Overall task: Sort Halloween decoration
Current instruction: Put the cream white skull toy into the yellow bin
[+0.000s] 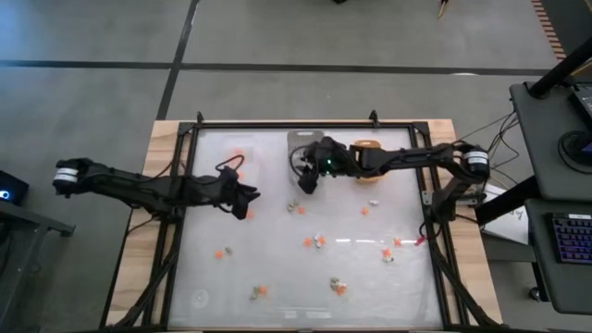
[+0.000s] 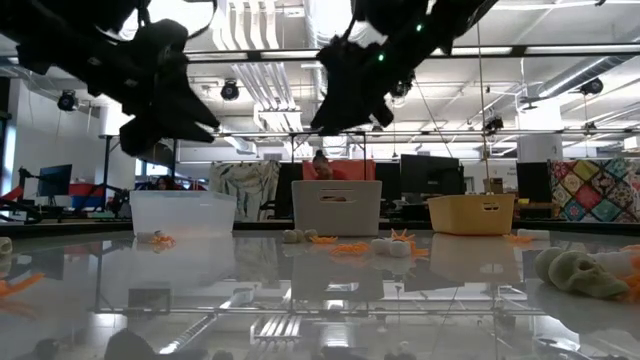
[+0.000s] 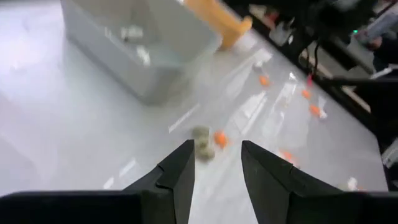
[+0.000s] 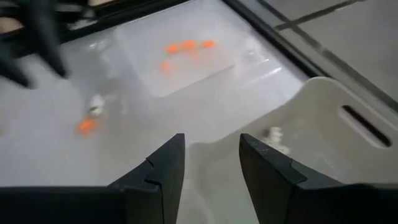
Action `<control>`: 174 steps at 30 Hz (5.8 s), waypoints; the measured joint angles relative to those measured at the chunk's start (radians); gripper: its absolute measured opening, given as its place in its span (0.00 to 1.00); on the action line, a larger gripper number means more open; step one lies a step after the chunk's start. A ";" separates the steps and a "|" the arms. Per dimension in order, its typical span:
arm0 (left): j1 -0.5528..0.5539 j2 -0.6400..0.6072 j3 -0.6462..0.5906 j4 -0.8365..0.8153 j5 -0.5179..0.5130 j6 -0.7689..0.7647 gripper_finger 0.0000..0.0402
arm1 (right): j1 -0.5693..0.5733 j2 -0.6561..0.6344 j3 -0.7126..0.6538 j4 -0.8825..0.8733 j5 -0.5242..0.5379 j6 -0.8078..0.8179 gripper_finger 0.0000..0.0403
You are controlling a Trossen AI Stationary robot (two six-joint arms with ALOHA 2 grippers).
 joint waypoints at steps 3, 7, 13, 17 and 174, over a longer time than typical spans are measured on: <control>-0.013 0.032 0.000 -0.038 0.041 -0.068 0.27 | 0.047 -0.024 -0.001 -0.012 0.001 0.009 0.36; -0.040 0.079 0.000 -0.096 0.086 -0.149 0.25 | 0.099 -0.035 -0.002 -0.011 0.001 0.010 0.35; -0.090 0.132 0.012 -0.163 0.157 -0.236 0.22 | 0.129 -0.035 -0.003 -0.017 0.001 0.012 0.36; -0.134 0.165 0.094 -0.331 0.175 -0.274 0.22 | 0.135 -0.035 -0.003 -0.034 0.001 0.014 0.36; -0.113 0.448 0.341 0.560 0.312 0.033 0.23 | 0.520 -0.177 -0.227 0.517 0.278 -0.898 0.35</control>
